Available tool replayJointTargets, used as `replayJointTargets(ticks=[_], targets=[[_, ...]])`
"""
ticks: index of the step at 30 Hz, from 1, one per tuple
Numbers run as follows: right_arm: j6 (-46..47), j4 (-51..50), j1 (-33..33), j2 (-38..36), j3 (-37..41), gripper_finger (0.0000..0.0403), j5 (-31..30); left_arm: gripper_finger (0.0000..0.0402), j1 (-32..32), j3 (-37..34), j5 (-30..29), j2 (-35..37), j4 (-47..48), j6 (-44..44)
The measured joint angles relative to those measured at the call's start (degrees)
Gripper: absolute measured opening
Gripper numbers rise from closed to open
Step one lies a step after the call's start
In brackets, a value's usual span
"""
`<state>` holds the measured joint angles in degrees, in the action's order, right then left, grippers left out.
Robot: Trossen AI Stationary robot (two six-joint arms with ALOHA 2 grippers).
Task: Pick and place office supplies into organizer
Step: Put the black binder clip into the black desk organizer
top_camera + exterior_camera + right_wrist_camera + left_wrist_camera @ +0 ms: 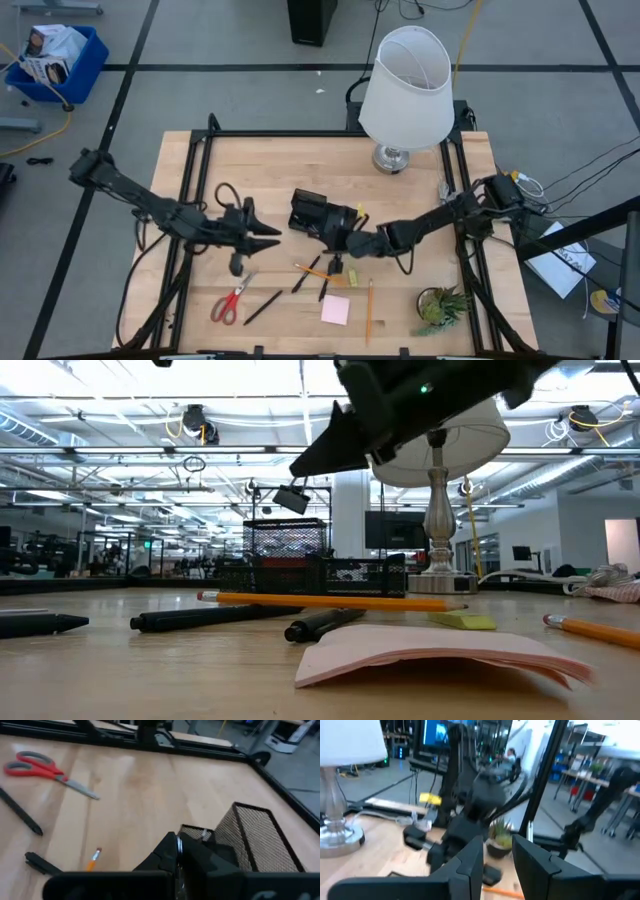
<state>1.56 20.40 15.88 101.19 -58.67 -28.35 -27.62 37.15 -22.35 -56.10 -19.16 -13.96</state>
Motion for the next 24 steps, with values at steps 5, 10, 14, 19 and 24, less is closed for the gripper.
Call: replayJointTargets(ticks=[5,10,14,19,24], targets=[[-2.2,2.4,-3.1,0.0,0.0,0.0008,1.7,0.0106,-1.4,0.0,1.0,3.0,2.2,-2.2],[-4.5,2.6,-5.9,0.0,0.0,0.0008,4.7,0.0106,-2.1,0.0,1.1,3.0,2.4,0.0],[-4.3,5.4,-7.7,3.4,0.0,0.0008,7.6,0.0106,-2.1,0.0,1.1,3.0,2.4,0.3],[-5.4,6.7,-8.0,7.5,0.0,0.0008,6.1,0.0106,-2.2,0.0,1.1,3.0,2.4,0.0],[-6.8,6.8,-8.1,8.4,0.0,0.0008,2.8,0.0106,-2.2,0.0,1.1,3.0,2.6,0.0]])
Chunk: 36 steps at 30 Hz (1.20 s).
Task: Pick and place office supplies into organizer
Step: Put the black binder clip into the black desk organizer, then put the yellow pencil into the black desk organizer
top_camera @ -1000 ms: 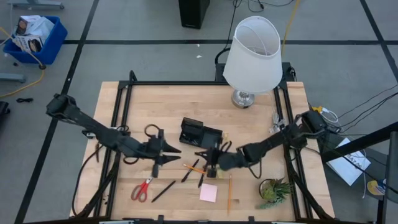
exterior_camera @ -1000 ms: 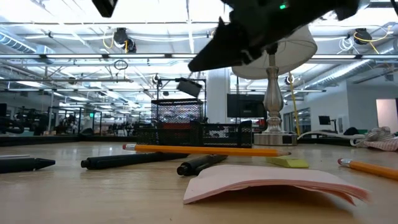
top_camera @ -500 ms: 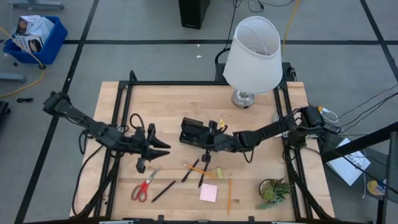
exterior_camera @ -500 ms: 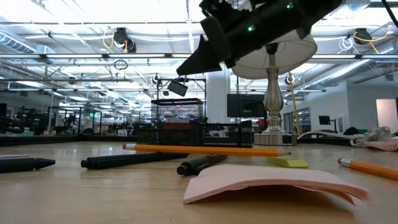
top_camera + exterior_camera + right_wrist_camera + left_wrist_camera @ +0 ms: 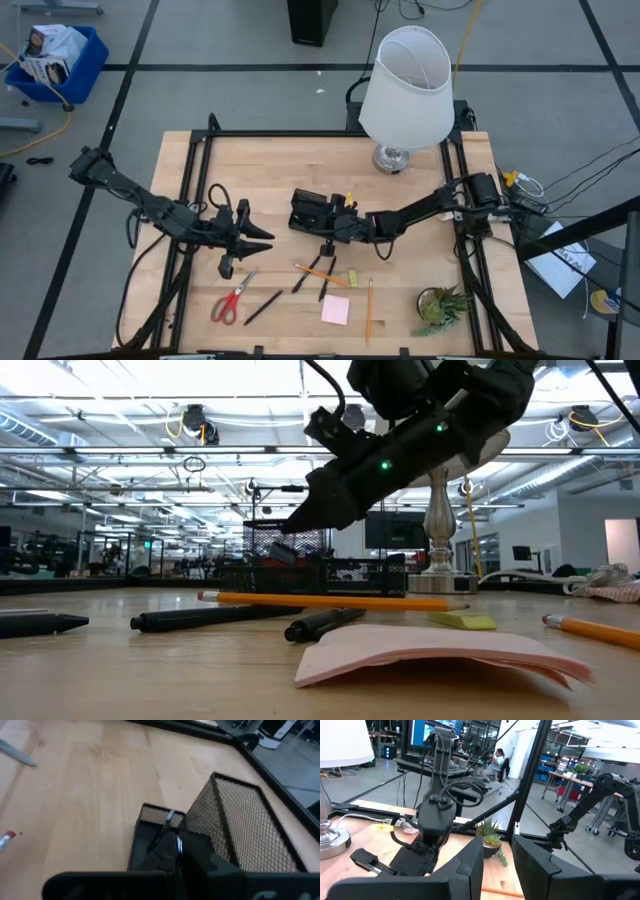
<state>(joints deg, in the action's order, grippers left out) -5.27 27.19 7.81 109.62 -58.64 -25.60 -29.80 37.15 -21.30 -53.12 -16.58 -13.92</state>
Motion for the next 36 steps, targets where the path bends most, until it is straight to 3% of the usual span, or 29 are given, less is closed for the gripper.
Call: replayJointTargets(ticks=[7,17,23,32,36], targets=[[0.0,0.4,0.0,-0.1,0.0,0.0019,0.1,0.0106,0.0,0.0,0.0,-0.1,0.4,0.3],[0.6,-0.4,0.0,-0.1,0.0,0.0108,-1.4,0.0106,0.0,0.0,-0.2,-0.1,1.4,0.8],[4.7,0.6,2.3,-0.5,0.0,0.0137,-0.9,0.0106,0.0,0.0,-0.3,-0.1,2.3,1.9],[9.7,11.6,6.7,-0.5,0.0,0.0129,8.0,0.0106,0.0,0.0,-0.3,-0.1,3.2,1.5],[11.0,12.8,7.0,-0.5,0.0,0.0126,15.3,0.0106,0.0,0.0,-0.3,-0.1,3.2,1.2]])
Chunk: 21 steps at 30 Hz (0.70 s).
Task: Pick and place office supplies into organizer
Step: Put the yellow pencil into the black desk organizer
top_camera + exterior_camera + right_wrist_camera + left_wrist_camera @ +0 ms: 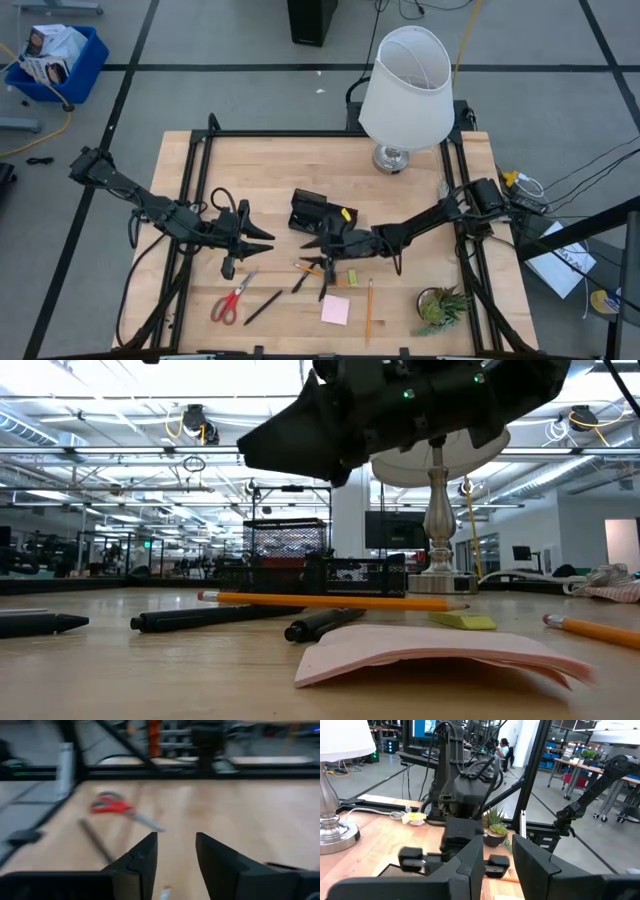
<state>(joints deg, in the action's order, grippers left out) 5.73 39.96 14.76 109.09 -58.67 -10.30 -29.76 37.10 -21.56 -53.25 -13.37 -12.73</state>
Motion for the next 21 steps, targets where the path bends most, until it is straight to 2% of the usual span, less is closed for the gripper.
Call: replayJointTargets(ticks=[3,9,15,18,21], targets=[[2.7,-1.9,0.1,0.0,-0.3,0.0126,1.6,0.0106,0.0,0.0,0.0,0.0,0.0,0.0],[5.6,-21.5,0.3,0.3,-7.9,0.0126,-0.2,0.0106,0.0,0.0,0.0,0.0,-0.1,0.1],[5.8,-28.8,2.2,0.6,-12.3,0.0126,-1.6,0.0106,0.1,0.0,-0.5,0.0,-0.1,0.1],[7.2,-33.7,2.9,0.6,-14.5,0.0126,-4.3,0.0106,0.0,0.0,-0.5,0.0,-0.2,-0.7],[8.5,-34.7,3.0,1.3,-15.4,0.0126,-4.7,0.0106,0.0,0.0,-0.5,0.0,-0.2,-0.9]])
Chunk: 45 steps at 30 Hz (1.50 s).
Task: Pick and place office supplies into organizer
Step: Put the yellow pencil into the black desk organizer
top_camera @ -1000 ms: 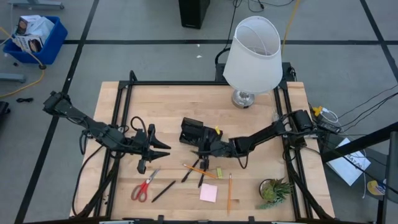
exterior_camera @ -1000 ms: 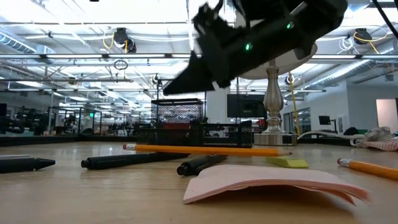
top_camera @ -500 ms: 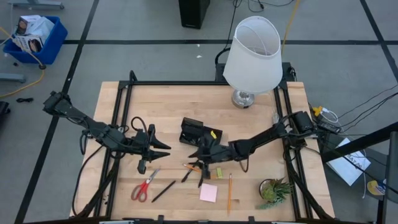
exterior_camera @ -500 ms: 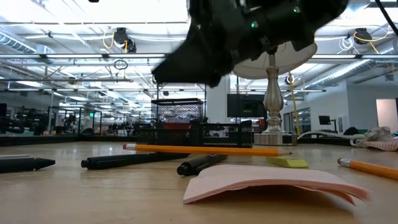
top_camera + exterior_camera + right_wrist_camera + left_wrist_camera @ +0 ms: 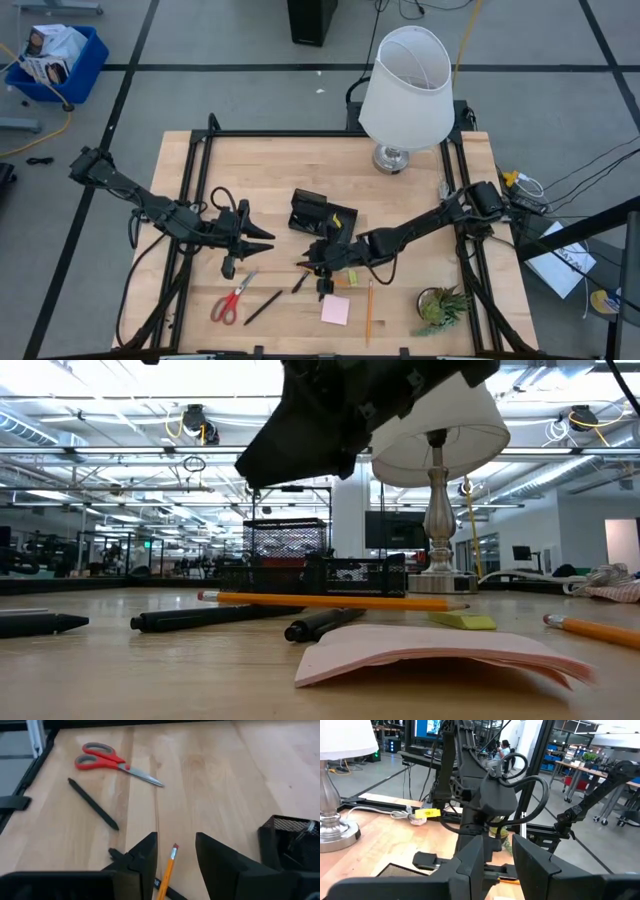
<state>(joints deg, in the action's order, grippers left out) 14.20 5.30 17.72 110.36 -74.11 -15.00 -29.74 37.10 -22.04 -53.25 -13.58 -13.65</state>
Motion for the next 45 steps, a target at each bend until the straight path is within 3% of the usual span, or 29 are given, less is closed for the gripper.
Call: replayJointTargets(ticks=[8,13,45], targets=[[1.4,-12.9,-0.8,9.8,-11.5,0.0125,-0.1,0.0106,0.0,0.0,0.0,0.0,-0.5,-0.1],[1.6,-16.8,-0.7,11.7,-16.6,0.0125,0.2,0.0106,-0.5,0.0,0.0,0.0,-0.4,-0.1],[2.7,-18.0,-2.8,16.1,-16.6,0.0125,6.3,0.0106,-0.8,0.0,0.1,0.0,-0.4,-0.1]])
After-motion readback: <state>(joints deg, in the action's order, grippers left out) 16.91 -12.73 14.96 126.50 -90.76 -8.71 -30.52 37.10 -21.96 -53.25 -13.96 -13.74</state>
